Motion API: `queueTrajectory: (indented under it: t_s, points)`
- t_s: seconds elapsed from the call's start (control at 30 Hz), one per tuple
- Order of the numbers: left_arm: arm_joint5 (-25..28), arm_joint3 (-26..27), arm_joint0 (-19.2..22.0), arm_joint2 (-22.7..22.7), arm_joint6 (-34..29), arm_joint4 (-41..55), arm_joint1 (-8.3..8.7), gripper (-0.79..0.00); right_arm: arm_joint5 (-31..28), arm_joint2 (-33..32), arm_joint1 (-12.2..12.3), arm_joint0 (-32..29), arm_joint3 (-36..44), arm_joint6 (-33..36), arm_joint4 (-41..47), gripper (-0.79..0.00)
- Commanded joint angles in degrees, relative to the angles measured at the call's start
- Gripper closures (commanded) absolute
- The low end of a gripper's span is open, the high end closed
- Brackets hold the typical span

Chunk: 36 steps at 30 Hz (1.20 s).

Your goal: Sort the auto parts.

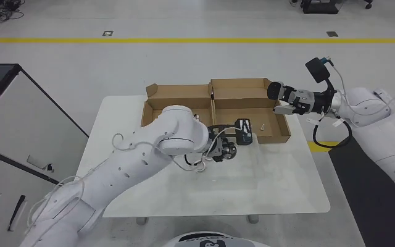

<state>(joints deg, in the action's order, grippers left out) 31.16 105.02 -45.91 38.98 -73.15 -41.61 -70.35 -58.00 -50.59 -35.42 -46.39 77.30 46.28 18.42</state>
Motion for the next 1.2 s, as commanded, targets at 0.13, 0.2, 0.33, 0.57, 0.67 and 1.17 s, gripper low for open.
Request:
queueTrajectory:
  t_s: [0.13,0.2,0.33,0.57,0.67,1.17]
  points:
    - [4.64,4.43,-6.27,6.16,4.67,-1.2,3.54,0.0,0.0,0.0,0.0,0.0,0.0,0.0,0.0,-0.785]
    - [5.98,5.73,-8.04,8.0,6.01,-1.85,4.58,0.0,0.0,0.0,0.0,0.0,0.0,0.0,0.0,-0.785]
    - [9.38,7.94,-11.08,12.16,9.42,-1.45,6.21,0.0,0.0,0.0,0.0,0.0,0.0,0.0,0.0,-0.785]
    - [17.82,10.39,-16.1,20.49,18.93,1.37,8.33,0.0,0.0,0.0,0.0,0.0,0.0,0.0,0.0,-0.785]
    - [20.8,10.69,-17.52,22.99,23.85,2.5,8.78,0.0,0.0,0.0,0.0,0.0,0.0,0.0,0.0,-0.785]
    - [26.84,13.57,-24.13,31.76,55.95,-2.75,11.26,0.0,0.0,0.0,0.0,0.0,0.0,0.0,0.0,-0.785]
